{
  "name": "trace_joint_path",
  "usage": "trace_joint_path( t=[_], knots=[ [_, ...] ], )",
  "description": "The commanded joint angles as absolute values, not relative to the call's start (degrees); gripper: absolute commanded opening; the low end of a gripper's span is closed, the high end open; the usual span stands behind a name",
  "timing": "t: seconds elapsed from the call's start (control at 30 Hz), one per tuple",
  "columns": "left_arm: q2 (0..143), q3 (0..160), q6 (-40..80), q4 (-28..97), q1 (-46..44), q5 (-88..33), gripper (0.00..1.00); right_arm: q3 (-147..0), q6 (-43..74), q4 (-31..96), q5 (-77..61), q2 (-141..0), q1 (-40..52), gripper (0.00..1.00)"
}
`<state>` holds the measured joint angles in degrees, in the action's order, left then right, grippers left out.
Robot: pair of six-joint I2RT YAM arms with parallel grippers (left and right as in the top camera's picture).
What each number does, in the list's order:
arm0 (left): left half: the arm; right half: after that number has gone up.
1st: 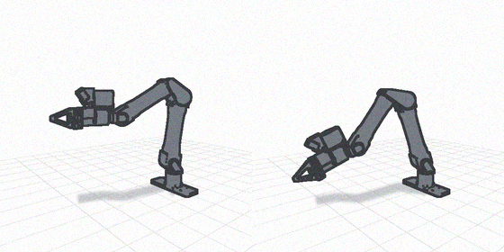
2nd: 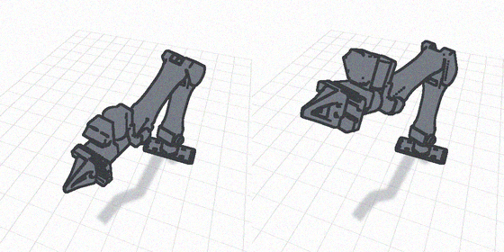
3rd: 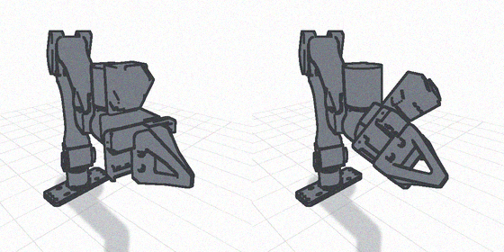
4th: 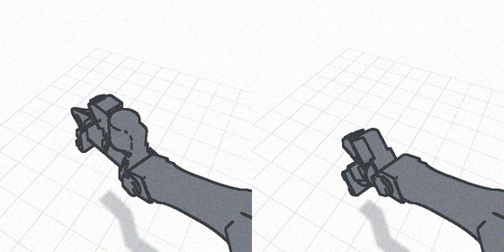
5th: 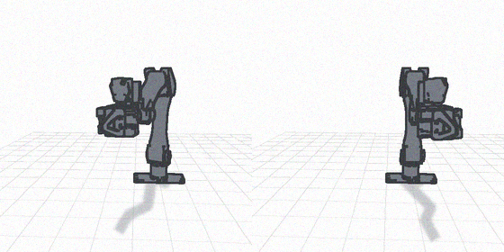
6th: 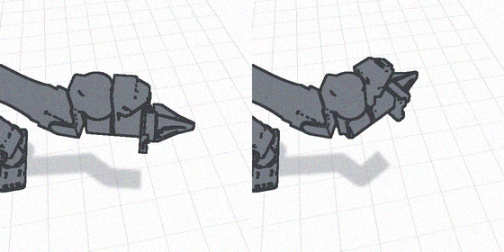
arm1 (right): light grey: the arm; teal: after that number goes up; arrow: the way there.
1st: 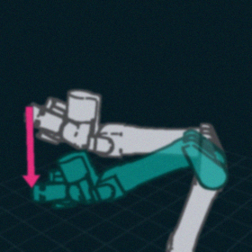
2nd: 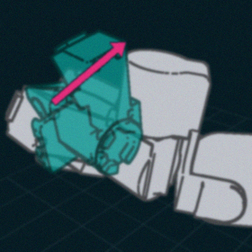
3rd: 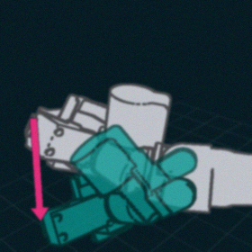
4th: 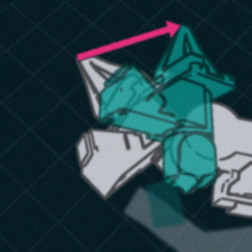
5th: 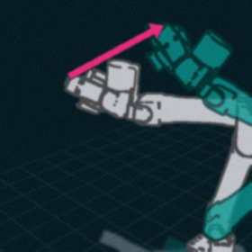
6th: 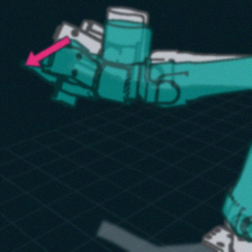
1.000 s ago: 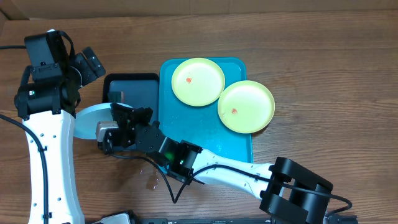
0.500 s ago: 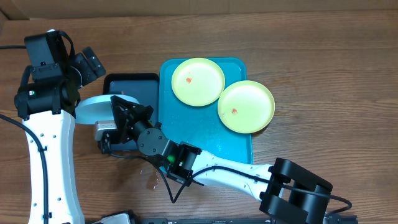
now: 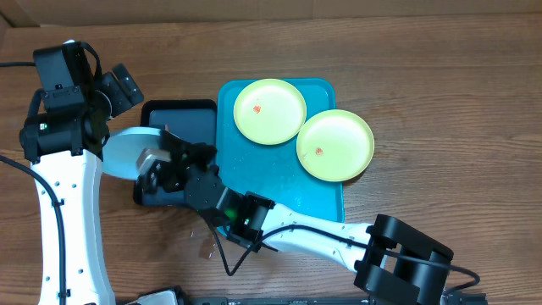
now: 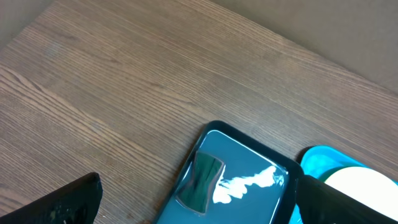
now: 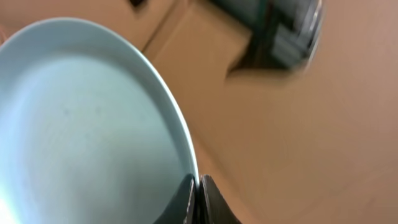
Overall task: Clean dirty plates on tray and stack at the side
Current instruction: 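Lift the white plate with the right gripper and carry it right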
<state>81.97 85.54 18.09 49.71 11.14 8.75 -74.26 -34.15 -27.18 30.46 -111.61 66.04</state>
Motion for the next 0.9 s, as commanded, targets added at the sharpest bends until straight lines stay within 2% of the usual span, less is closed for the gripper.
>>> trace_joint_path(
  t=[0.0, 0.13, 0.2, 0.43, 0.87],
  knots=[
    [82.13, 86.52, 18.87, 49.5, 11.22, 8.25, 1.0, -75.5, -9.43, -21.71, 32.08, -111.26, 63.75, 0.04],
    [82.13, 86.52, 18.87, 49.5, 11.22, 8.25, 1.0, -75.5, 7.49, -13.1, 32.08, -111.26, 61.67, 0.04],
    [82.13, 86.52, 18.9, 49.47, 11.22, 8.25, 1.0, -75.5, 11.49, -13.08, 32.03, -111.24, 60.66, 0.04],
    [82.13, 86.52, 18.9, 49.47, 11.22, 8.25, 1.0, -75.5, 12.53, -15.11, 27.97, -110.06, 55.59, 0.04],
    [82.13, 86.52, 18.9, 49.47, 11.22, 8.25, 1.0, -75.5, 29.67, 7.42, 26.94, -103.55, 41.23, 0.04]
  ],
)
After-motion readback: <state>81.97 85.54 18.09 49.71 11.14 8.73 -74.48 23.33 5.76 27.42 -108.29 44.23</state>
